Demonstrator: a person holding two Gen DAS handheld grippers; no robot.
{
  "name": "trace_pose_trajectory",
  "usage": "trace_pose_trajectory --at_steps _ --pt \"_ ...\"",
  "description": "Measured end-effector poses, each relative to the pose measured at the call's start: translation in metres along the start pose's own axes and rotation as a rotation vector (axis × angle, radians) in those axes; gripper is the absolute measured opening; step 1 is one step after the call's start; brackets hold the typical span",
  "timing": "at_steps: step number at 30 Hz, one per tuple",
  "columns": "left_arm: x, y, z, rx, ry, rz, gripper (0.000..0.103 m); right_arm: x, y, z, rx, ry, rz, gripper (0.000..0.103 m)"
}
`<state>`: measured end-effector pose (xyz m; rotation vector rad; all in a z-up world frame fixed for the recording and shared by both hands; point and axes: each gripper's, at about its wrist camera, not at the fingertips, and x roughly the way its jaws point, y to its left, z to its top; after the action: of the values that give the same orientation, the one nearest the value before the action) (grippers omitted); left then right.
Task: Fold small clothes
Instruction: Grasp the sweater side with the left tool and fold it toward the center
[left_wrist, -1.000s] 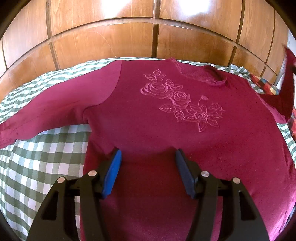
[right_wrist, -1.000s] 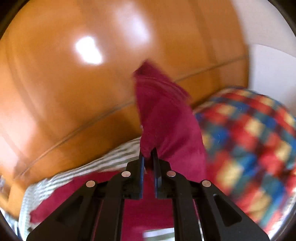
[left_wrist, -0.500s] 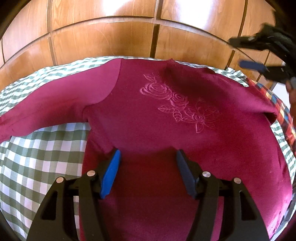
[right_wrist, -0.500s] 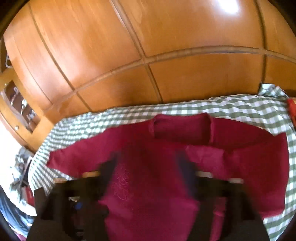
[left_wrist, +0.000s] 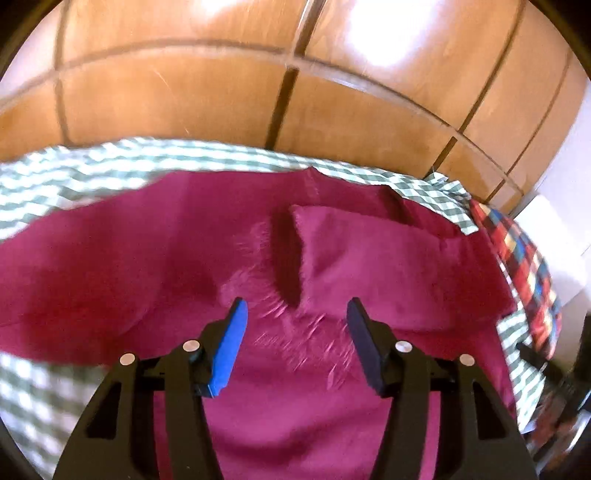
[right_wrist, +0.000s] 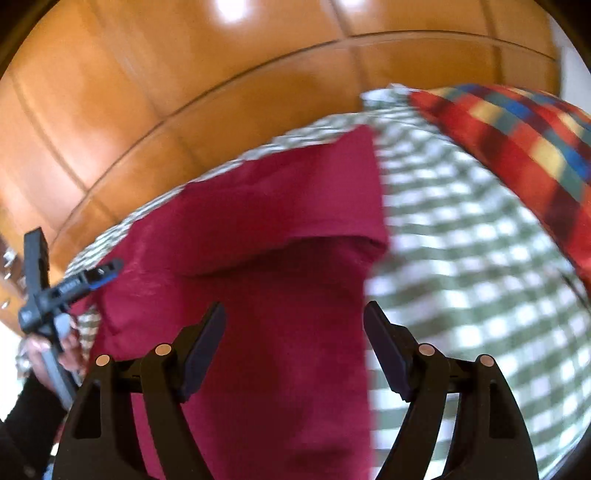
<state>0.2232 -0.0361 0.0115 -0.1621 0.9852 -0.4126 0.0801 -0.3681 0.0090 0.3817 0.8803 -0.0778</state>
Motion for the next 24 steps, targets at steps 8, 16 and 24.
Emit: trace_pose_trajectory --at_steps 8,16,24 --pt "0.035 -0.018 0.016 -0.022 0.057 -0.020 0.008 0.039 -0.024 0.027 0.095 -0.032 -0.156 0.074" --pt "-0.033 0.003 0.016 -0.041 -0.130 0.023 0.006 0.055 -0.017 0.037 0.101 -0.036 -0.190 0.074" --pt "0.009 0.016 -0.002 0.005 -0.017 0.162 0.007 0.018 0.001 0.027 -0.070 -0.024 -0.245 0.074"
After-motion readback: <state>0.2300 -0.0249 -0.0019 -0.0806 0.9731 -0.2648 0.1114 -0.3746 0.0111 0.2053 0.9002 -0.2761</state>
